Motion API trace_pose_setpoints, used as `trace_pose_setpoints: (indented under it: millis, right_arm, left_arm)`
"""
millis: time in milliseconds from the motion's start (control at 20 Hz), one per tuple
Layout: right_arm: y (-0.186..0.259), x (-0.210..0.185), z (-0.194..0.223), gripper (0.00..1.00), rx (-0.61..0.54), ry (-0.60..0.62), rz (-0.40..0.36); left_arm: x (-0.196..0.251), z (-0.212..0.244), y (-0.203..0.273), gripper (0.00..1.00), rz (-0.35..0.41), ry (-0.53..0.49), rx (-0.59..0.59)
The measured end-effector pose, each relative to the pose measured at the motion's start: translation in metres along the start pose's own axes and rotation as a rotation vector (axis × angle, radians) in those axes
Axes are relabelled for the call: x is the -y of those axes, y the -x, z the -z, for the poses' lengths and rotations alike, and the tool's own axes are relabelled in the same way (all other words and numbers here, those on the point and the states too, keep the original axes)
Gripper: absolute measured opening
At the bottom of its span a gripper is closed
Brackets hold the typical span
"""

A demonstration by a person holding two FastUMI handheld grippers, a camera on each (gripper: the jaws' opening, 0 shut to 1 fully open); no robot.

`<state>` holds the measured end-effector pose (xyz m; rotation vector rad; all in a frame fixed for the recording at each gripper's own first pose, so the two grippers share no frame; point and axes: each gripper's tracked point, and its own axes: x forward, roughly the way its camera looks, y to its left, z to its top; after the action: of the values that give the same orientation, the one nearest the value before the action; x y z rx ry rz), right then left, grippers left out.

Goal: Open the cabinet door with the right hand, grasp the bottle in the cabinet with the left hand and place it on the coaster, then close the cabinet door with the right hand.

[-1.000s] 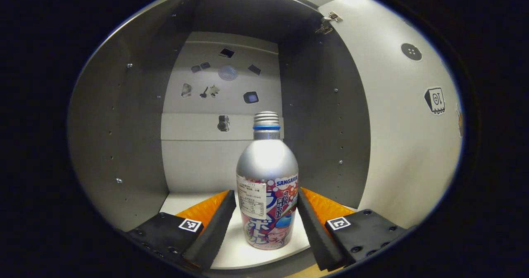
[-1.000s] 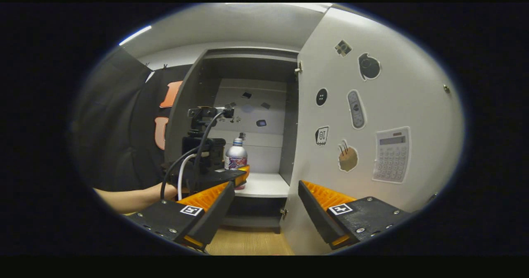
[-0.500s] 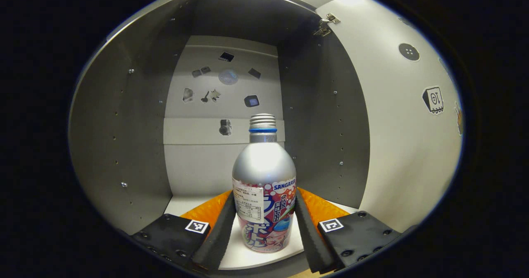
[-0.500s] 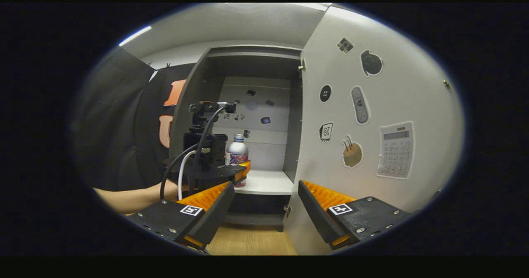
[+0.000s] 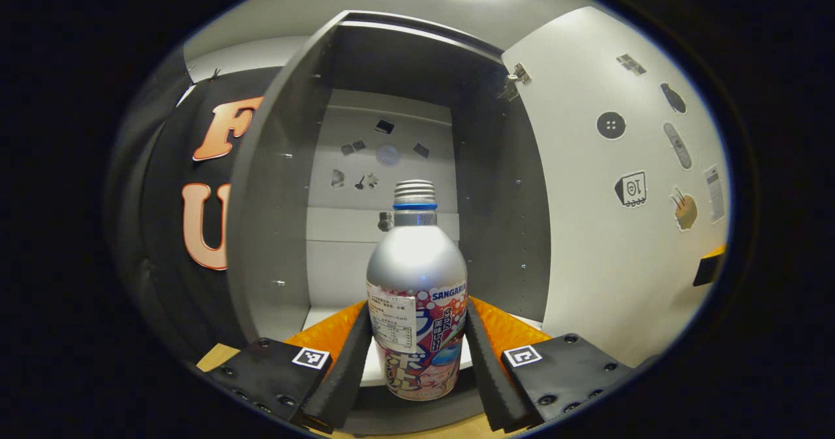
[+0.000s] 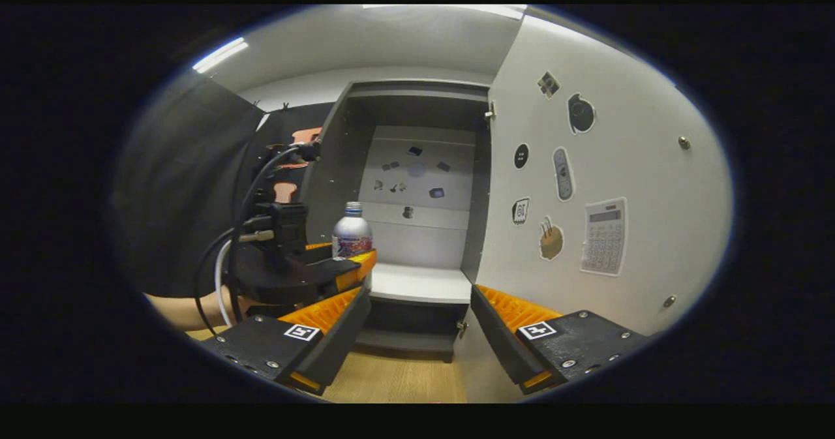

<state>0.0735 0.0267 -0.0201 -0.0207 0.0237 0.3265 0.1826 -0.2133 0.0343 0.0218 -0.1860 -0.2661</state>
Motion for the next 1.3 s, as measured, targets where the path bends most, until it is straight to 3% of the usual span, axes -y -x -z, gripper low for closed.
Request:
trace_pose_setpoints:
  millis: [200, 600, 950, 1300]
  right_arm:
    - [0.007, -0.011, 0.011, 0.95, 0.000, -0.015, -0.050]
    - [0.023, -0.031, 0.019, 0.95, -0.006, -0.029, 0.011]
    - [0.054, -0.063, 0.046, 0.95, -0.064, -0.022, 0.098]
    - [0.074, -0.075, 0.081, 0.95, -0.145, -0.026, 0.117]
  left_arm:
    - [-0.013, 0.018, 0.072, 0.80, -0.047, -0.058, -0.007]
    - [-0.008, 0.117, 0.178, 0.82, 0.029, -0.066, -0.136]
    - [-0.031, 0.184, 0.223, 0.82, 0.059, -0.030, -0.189]
    - [-0.060, 0.255, 0.237, 0.82, -0.052, 0.008, -0.235]
